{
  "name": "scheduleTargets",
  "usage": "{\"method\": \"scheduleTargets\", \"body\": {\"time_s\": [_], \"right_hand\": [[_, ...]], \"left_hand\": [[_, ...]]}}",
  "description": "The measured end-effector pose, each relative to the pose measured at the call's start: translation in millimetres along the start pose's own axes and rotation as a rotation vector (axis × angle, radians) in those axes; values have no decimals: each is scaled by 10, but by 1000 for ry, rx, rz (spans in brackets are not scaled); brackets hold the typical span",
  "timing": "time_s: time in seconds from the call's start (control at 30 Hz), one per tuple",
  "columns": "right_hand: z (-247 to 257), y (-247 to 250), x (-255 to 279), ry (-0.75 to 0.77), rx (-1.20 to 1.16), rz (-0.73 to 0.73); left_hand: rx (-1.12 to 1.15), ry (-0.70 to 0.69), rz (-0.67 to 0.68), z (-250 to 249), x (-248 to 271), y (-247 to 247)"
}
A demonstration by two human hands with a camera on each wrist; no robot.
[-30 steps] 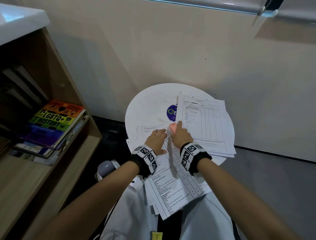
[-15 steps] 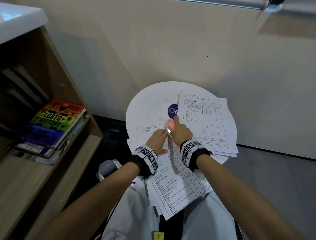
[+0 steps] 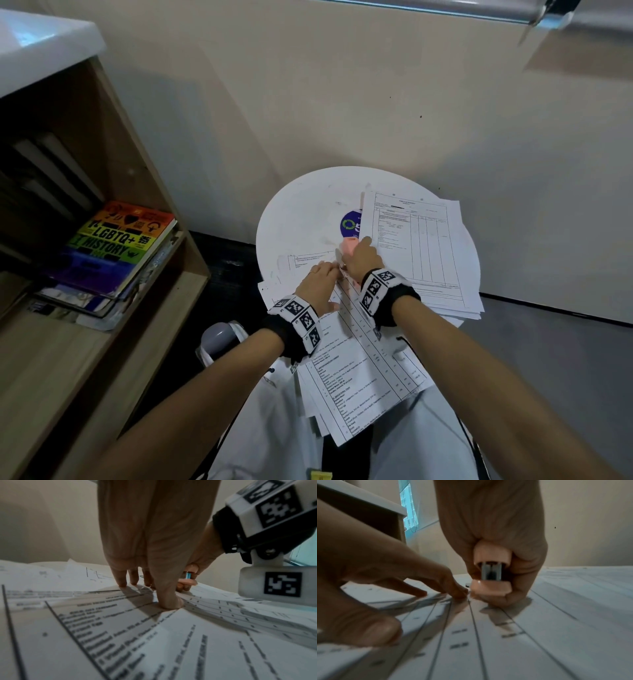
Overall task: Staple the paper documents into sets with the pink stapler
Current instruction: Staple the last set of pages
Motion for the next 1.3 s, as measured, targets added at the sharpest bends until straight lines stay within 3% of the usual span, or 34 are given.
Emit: {"method": "scheduleTargets", "body": {"time_s": [0.2, 0.27, 0.37, 0.47, 0.57, 0.77, 0.97, 1.17, 1.3], "right_hand": [[24, 7, 15, 90, -38, -17], [-3, 34, 42, 121, -95, -37], [-59, 31, 126, 182, -180, -15], [-86, 25, 249, 232, -291, 8], [-74, 9, 382, 258, -365, 14], [-1, -36, 685, 291, -428, 16], [58, -4, 915, 356, -301, -25], [-57, -5, 870, 335, -278, 7], [-268, 15, 629, 189, -333, 53]], "left_hand": [[4, -29, -1, 44, 2, 21], [113, -45, -59, 79, 8, 66], [472, 63, -319, 226, 29, 190], [1027, 219, -530, 273, 120, 244], [1212, 232, -668, 227, 244, 250], [1180, 247, -881, 226, 452, 282], [1134, 248, -988, 267, 548, 435], [1041, 282, -1002, 679, 758, 577], [832, 394, -879, 1293, 1176, 371]]}}
Point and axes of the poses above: each hand's wrist, its own x-axis away from the middle knuckle, its own y-axis out of the back of the hand, z = x × y, the point moved 5 cm from there along -x, towards the middle knuckle, and after that the axes turned 10 degrees about -y, right-handed, at the moved point
